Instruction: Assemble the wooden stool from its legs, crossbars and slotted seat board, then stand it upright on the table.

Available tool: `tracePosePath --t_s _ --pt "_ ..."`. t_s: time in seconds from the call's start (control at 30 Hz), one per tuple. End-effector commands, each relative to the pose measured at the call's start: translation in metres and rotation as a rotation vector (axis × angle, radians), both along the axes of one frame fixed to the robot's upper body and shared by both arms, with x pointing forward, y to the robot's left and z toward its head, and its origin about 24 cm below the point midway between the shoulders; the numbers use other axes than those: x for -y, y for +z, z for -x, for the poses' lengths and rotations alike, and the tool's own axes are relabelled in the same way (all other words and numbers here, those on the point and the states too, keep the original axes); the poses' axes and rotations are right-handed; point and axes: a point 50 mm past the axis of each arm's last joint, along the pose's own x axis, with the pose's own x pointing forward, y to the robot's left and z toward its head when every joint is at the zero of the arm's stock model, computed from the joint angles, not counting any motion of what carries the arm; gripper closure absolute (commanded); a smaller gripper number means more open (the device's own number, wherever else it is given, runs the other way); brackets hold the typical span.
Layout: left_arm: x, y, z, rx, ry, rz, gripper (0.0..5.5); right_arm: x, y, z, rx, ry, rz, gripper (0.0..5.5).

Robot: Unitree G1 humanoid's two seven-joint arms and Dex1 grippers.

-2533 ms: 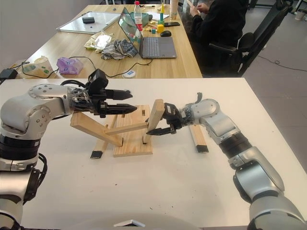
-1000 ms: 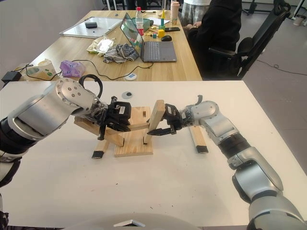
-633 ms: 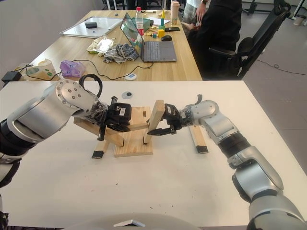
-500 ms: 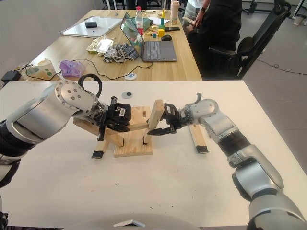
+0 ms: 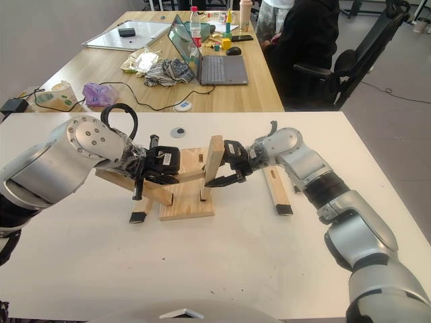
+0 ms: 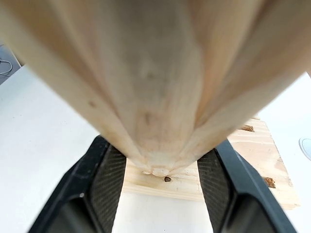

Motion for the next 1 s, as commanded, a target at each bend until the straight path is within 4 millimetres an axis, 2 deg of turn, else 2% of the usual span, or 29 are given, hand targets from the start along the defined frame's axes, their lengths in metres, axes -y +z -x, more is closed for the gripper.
tracePosePath --t_s 0.03,0.1,0.17,0.2,0.3,0.5,0.6,0.73,1.0 --pt "0.004 -0.069 0.037 -0.325 -0.156 -0.089 5.05 0.085 -0.143 0.086 -0.541 0.299 1.157 3.45" --pt "0.004 -0.070 0.034 -0.322 -0.138 -0.088 5.05 0.081 -0.142 0.086 -0.543 0.303 1.144 3.45" --pt "0.005 -0.065 0.021 -0.312 -0.061 -0.035 5.05 0.075 -0.140 0.086 -0.552 0.293 1.109 3.45" --pt "0.006 -0.060 0.015 -0.314 -0.029 -0.004 4.67 0.074 -0.139 0.087 -0.555 0.292 1.097 3.45" --pt "0.007 -0.043 0.004 -0.312 0.031 0.082 4.22 0.072 -0.139 0.090 -0.564 0.279 1.077 3.45" --pt "0.007 -0.002 -0.012 -0.283 0.069 0.226 4.22 0.072 -0.144 0.093 -0.570 0.259 1.058 3.45" --pt "0.004 -0.006 -0.010 -0.290 0.057 0.181 4.22 0.072 -0.148 0.093 -0.572 0.253 1.054 3.45" --pt "0.007 -0.009 -0.009 -0.265 0.031 0.163 4.88 0.071 -0.149 0.093 -0.572 0.257 1.060 3.45" --pt "0.023 -0.022 0.012 -0.235 -0.134 0.078 4.91 0.079 -0.149 0.103 -0.640 0.350 1.143 3.45"
